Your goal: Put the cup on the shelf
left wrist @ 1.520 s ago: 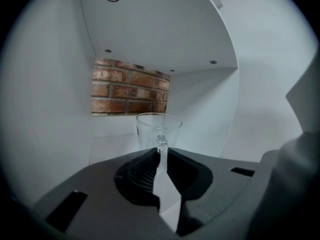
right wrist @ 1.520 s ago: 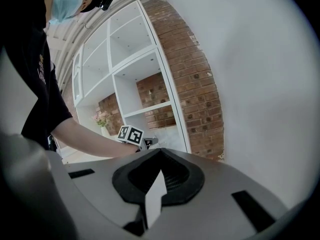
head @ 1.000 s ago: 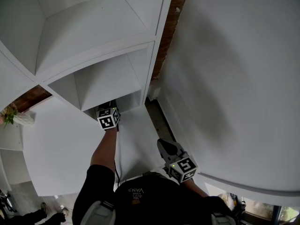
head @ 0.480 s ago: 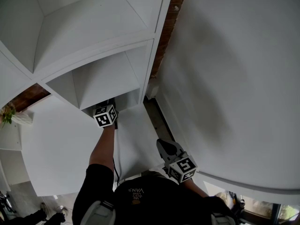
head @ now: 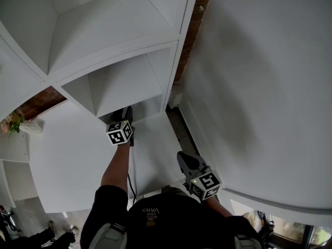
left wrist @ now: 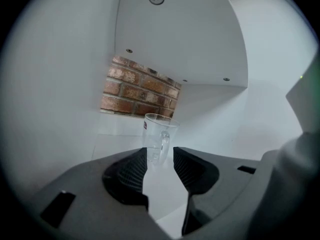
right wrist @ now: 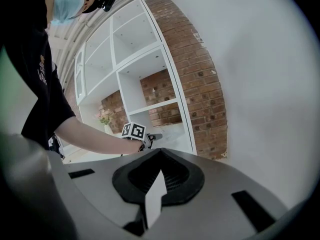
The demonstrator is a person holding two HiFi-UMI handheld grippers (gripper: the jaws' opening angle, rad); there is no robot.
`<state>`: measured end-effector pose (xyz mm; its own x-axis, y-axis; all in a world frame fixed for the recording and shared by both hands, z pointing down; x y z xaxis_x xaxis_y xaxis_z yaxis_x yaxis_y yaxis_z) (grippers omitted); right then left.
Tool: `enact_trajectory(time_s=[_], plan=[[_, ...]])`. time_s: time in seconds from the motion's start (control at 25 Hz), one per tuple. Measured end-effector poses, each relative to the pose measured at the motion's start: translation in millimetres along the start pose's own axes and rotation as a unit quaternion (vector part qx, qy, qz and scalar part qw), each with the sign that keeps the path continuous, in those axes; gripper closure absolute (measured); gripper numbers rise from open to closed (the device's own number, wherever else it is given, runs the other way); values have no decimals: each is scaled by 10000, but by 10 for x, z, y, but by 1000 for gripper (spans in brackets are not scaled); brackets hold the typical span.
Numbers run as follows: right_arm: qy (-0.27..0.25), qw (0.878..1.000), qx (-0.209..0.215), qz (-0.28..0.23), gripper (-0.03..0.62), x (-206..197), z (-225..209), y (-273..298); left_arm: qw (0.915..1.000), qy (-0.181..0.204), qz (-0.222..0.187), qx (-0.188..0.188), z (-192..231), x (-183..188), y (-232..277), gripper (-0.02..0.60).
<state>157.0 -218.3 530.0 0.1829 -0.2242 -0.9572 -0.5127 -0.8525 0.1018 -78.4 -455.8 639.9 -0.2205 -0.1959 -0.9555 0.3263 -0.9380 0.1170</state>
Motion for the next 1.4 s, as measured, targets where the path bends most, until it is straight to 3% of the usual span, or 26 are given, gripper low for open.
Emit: enact_trajectory(time_s=[0.56, 1.4], plan=[[19, 9999, -41, -161, 599, -32, 376, -47, 9975, 212, -26, -677, -206, 139, -618, 436], [-32, 9988, -153, -468, 599, -139, 1222, -357, 9862, 504, 82, -1575, -386, 366, -2140, 436]])
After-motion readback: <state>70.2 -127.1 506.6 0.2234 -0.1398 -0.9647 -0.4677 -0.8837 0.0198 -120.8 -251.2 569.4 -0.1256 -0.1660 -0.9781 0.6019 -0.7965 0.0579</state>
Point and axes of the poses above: the fingertips, and each gripper's own axes: y forward along the fingers, z to its left, x out of its top, the point moved 5 cm from there along -y, backward along the fingers, and after that the axes turned 15 degrees about -z, right-handed, at the moved point
